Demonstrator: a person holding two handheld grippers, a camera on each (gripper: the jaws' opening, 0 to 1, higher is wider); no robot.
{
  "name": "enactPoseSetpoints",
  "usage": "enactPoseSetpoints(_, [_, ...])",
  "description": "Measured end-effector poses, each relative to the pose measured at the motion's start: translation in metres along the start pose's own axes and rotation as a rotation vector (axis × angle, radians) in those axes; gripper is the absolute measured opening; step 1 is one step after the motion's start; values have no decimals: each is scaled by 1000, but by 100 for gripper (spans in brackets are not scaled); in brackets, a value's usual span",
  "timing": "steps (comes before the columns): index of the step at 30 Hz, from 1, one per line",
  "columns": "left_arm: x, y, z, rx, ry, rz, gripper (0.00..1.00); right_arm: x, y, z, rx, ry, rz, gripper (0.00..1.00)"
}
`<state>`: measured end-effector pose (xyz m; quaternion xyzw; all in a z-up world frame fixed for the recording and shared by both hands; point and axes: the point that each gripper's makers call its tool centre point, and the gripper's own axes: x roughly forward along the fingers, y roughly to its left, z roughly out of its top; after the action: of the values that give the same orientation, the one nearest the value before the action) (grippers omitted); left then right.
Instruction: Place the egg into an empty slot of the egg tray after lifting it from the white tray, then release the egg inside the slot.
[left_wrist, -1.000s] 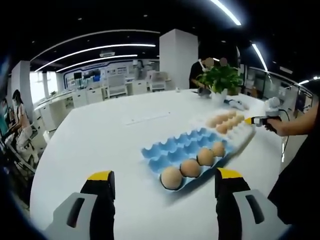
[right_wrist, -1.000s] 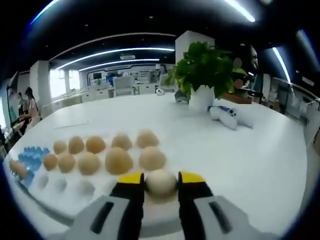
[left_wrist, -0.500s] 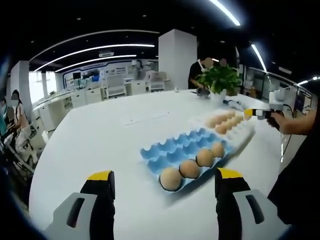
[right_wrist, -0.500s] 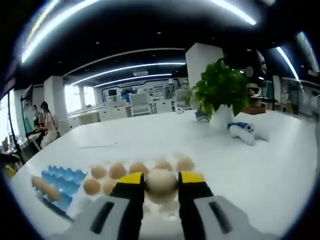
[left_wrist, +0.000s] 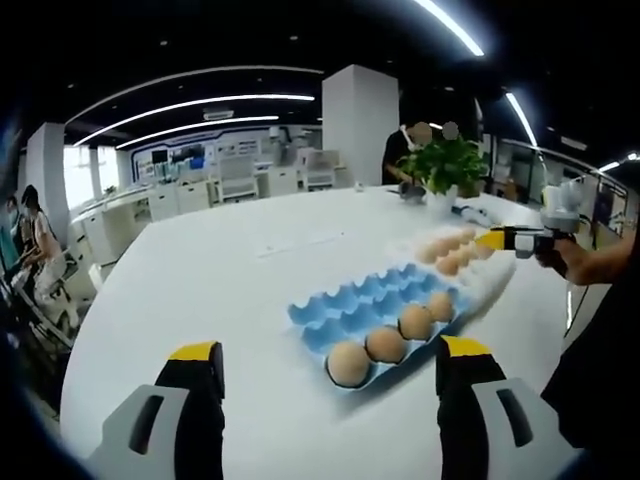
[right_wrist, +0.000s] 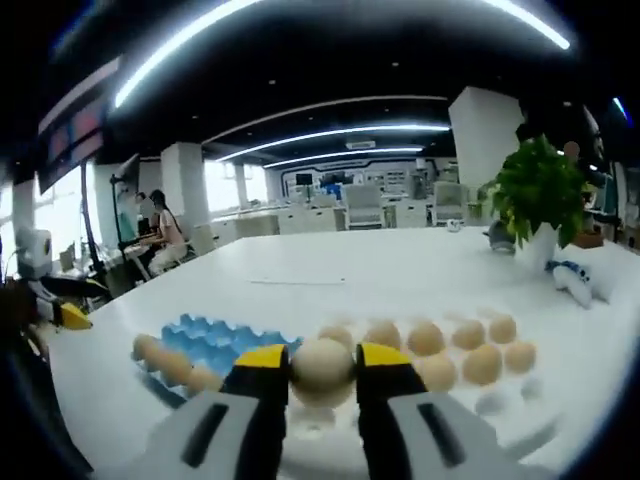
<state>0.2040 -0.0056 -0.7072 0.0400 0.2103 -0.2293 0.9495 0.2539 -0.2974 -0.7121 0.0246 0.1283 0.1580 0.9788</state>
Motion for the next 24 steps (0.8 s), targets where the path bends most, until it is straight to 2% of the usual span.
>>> enactPoseSetpoints(8, [-1,0,-2,-4,6,0,87,15,35,-20,-24,48,116,26])
enactPoseSetpoints(10, [-1,0,-3,-2,12,-2,86,18,42,-26,-59,59,136,26])
enactPoseSetpoints(12, [-1,0,-6,5,25,-2,86,21,46,-29,-67,58,142,26])
enactPoseSetpoints(24, [-1,-1,-5,0,20,-8,85,34,63,-46,-100,89,192,26])
